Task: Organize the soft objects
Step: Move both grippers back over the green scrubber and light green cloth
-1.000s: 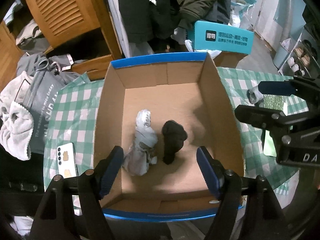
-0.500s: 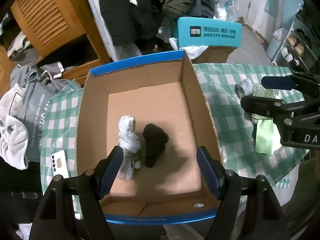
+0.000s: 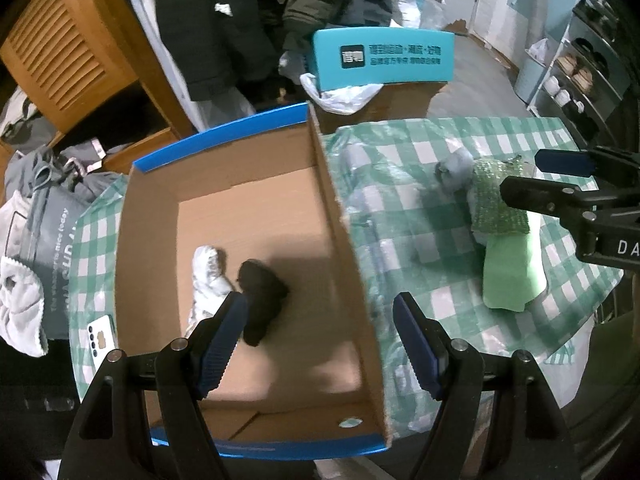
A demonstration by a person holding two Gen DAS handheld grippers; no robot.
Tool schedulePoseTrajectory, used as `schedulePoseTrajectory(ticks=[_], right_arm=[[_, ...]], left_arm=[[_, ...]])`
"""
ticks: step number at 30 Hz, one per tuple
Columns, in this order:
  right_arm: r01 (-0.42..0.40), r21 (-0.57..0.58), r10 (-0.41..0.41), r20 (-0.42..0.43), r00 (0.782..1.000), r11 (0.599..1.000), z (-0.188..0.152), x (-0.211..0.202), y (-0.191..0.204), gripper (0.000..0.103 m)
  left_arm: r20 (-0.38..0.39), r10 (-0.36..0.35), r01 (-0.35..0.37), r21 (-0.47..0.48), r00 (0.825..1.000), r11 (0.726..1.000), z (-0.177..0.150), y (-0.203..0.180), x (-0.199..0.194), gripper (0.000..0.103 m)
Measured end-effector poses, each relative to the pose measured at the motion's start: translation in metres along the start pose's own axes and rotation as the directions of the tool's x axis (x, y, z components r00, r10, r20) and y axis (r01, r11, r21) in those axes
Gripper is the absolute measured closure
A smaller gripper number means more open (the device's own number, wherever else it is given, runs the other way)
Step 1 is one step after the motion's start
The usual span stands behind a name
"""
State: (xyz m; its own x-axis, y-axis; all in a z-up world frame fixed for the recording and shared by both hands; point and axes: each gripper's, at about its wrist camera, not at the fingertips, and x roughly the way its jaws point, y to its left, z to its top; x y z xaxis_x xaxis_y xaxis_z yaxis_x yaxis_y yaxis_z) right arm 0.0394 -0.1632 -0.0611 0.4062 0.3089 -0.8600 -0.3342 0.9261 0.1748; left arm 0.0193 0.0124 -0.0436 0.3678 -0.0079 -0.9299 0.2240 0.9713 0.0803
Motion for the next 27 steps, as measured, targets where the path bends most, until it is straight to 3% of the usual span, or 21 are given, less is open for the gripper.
schedulePoseTrajectory(ticks=[27], right_arm=[[0.076, 0.213, -0.078, 0.001, 0.997, 0.974, -0.052, -0.023, -0.120, 0.030]], left_arm=[[-0.066, -0.061, 0.068, 0.108, 0.996, 0.992, 0.038, -0.097, 0.030, 0.026]])
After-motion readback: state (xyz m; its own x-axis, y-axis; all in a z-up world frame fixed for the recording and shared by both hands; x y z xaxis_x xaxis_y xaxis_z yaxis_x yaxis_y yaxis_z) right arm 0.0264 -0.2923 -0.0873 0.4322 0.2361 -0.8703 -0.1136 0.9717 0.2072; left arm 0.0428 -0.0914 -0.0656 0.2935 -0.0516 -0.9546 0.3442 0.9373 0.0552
